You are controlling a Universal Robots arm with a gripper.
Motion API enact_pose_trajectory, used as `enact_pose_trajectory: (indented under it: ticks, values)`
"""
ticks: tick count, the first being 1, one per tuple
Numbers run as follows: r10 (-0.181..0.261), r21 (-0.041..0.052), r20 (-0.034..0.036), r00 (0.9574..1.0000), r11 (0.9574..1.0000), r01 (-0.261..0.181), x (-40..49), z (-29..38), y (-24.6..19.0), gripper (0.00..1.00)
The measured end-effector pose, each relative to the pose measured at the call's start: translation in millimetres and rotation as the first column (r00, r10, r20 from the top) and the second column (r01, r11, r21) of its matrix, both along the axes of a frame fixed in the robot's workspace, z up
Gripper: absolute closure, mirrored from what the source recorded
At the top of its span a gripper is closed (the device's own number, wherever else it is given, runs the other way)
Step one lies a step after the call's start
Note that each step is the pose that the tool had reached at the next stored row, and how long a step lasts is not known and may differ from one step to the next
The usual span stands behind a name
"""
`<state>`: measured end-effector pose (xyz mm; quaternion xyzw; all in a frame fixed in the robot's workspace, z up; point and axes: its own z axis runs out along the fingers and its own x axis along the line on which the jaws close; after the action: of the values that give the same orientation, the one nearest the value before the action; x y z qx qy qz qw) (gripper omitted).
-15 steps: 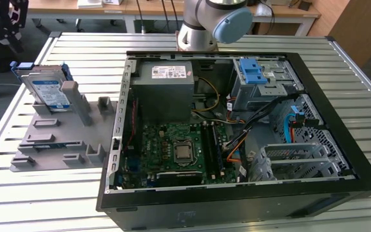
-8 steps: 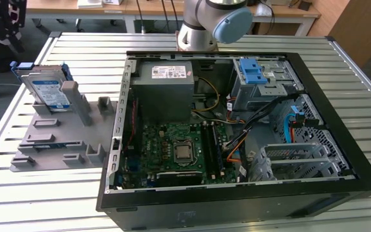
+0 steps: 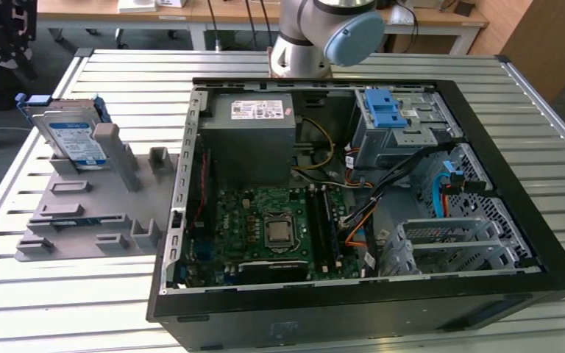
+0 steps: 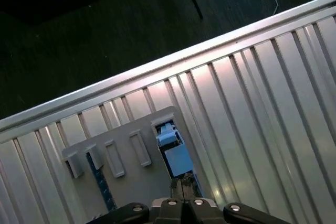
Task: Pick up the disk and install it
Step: 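Pick up the disk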
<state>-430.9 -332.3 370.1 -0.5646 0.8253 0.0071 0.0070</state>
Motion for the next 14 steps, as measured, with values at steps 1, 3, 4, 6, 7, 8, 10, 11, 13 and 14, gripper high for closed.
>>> enact_pose_trajectory:
  ticks: [1, 3, 4, 6, 7, 8, 10, 11, 13, 14]
  values:
    - [0.007, 0.0, 0.0, 1.0, 1.0, -0.007, 0.0, 0.0, 0.0, 0.89]
    - [0.009, 0.0, 0.0, 1.0, 1.0, -0.009, 0.0, 0.0, 0.0, 0.89]
    - [0.009, 0.0, 0.0001, 1.0, 1.0, -0.009, 0.0, 0.0, 0.0, 0.89]
    - [0.009, 0.0, 0.0001, 1.0, 1.0, -0.009, 0.0, 0.0, 0.0, 0.89]
    - [0.009, 0.0001, 0.0, 1.0, 1.0, -0.009, 0.0, 0.0, 0.0, 0.89]
    - [0.009, 0.0, 0.0001, 1.0, 1.0, -0.009, 0.0, -0.1, 0.0, 0.89]
    - [0.01, 0.0, 0.0, 1.0, 1.0, -0.01, 0.0, 0.0, 0.0, 0.89]
    - [0.014, 0.0, 0.0001, 0.9999, 0.9999, -0.014, 0.0, 0.0, 0.0, 0.89]
    - [0.034, 0.0, 0.0001, 0.9994, 0.9994, -0.034, 0.0, -0.1, 0.0, 0.89]
    - [0.051, 0.0, 0.0002, 0.9987, 0.9987, -0.051, 0.0, -0.1, 0.0, 0.89]
